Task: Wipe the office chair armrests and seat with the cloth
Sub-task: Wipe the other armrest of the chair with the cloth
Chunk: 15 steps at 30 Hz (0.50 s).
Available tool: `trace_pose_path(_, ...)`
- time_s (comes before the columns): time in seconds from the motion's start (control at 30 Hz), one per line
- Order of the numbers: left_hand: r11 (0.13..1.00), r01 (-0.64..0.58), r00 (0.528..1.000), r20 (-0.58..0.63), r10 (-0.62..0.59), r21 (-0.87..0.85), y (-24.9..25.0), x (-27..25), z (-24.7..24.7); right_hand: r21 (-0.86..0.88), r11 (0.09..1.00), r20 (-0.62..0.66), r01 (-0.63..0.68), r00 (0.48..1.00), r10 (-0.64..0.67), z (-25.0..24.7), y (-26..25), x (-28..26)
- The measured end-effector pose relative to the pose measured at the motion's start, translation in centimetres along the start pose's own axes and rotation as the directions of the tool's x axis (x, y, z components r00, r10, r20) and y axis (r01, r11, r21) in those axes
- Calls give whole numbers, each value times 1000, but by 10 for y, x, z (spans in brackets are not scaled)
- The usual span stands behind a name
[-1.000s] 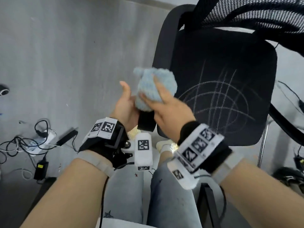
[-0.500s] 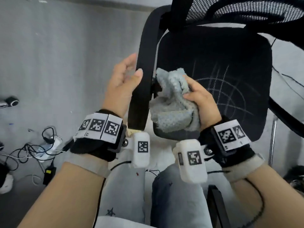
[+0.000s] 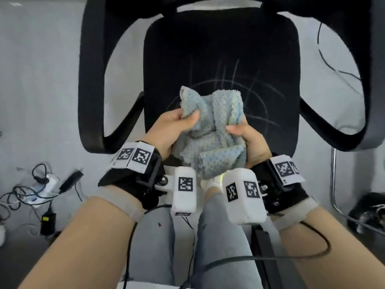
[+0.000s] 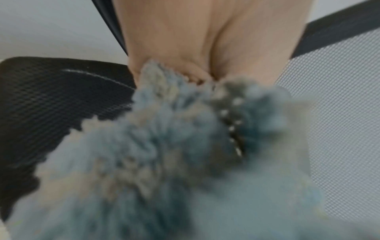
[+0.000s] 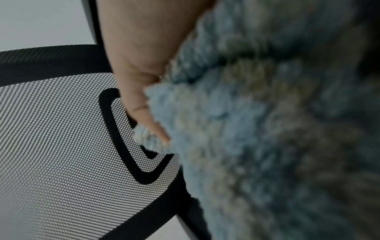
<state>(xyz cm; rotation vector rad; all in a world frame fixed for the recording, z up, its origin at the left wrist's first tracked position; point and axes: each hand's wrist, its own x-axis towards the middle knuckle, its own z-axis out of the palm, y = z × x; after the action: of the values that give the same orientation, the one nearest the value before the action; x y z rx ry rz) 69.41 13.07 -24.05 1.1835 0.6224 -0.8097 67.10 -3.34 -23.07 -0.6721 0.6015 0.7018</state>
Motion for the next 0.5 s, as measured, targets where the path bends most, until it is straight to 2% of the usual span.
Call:
trace_pose_path(0.03, 1000, -20, 998, -62, 20, -7, -3, 3, 6, -31, 1000, -67, 6, 998, -8, -7, -3, -1)
trace_pose_path(0.1, 998, -50, 987, -153, 43, -41, -7, 8, 12, -214, 977, -211, 12, 976, -59, -19, -8, -2)
trace_pose_path(0.17, 998, -63, 981, -183, 57, -27, -11, 11, 16, -407, 913, -310, 1, 940, -140, -30, -10, -4)
trace_pose_path(0.23, 997, -77, 980, -184, 74, -6, -15, 13, 15, -512, 859, -361, 21, 902, -237, -40, -8, -4)
trace_pose_path(0.33, 995, -88, 978, -187, 94, 39, -20, 14, 14, -545, 834, -355, 81, 879, -318, -50, -2, -4)
trace_pose_path(0.43, 993, -71, 974, -208, 90, 96, -26, 13, 10, -565, 820, -307, 86, 901, -306, -52, 4, -5)
trace_pose_path(0.5, 988, -22, 973, -223, 56, 152, -31, 13, 6, -632, 768, -308, 104, 876, -372, -52, 2, -4)
